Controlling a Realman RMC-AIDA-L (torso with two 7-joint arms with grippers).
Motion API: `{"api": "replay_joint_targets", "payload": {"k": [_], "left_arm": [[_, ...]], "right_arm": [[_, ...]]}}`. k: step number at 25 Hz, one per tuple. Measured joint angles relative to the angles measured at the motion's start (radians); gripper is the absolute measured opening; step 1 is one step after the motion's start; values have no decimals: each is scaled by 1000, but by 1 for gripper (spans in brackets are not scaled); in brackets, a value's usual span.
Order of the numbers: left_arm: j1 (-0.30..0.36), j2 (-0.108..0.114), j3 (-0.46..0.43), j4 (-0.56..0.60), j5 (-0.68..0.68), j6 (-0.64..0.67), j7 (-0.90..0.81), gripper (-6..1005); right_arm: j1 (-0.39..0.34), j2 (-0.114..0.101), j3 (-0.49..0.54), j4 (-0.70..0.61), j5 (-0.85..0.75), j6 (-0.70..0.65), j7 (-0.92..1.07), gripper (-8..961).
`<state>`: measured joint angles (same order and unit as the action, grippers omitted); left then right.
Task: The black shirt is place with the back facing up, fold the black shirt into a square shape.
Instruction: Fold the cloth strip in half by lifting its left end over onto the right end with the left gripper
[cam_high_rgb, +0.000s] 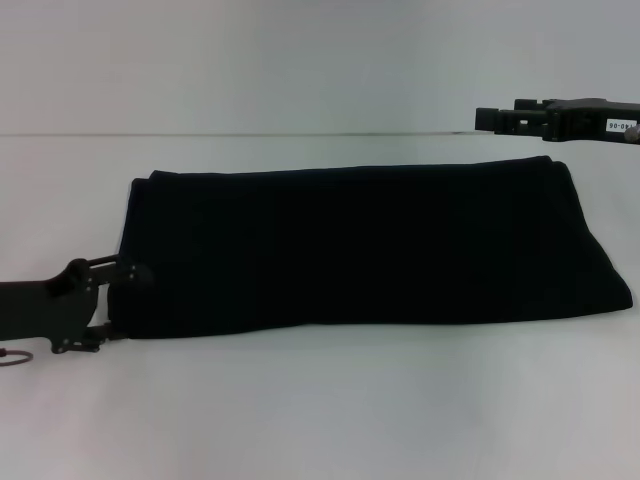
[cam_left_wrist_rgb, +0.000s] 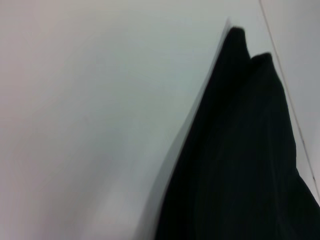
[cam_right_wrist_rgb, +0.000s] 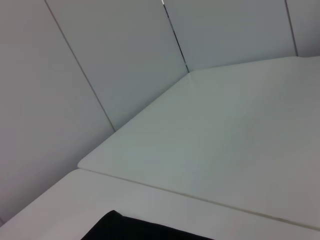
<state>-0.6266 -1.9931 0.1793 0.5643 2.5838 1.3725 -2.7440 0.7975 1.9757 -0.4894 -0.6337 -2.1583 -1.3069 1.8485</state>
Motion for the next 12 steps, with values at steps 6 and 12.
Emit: {"api": "replay_joint_targets", "payload": {"k": [6,12], "left_arm": [[-2,2,-5,-7,-1,0,0,920],[2,5,-6,11,3,-2,7,920]], "right_arm": [[0,0,-1,-1,0,-3,0,920],[-3,0,0,-1,0,-7,0,919]]}}
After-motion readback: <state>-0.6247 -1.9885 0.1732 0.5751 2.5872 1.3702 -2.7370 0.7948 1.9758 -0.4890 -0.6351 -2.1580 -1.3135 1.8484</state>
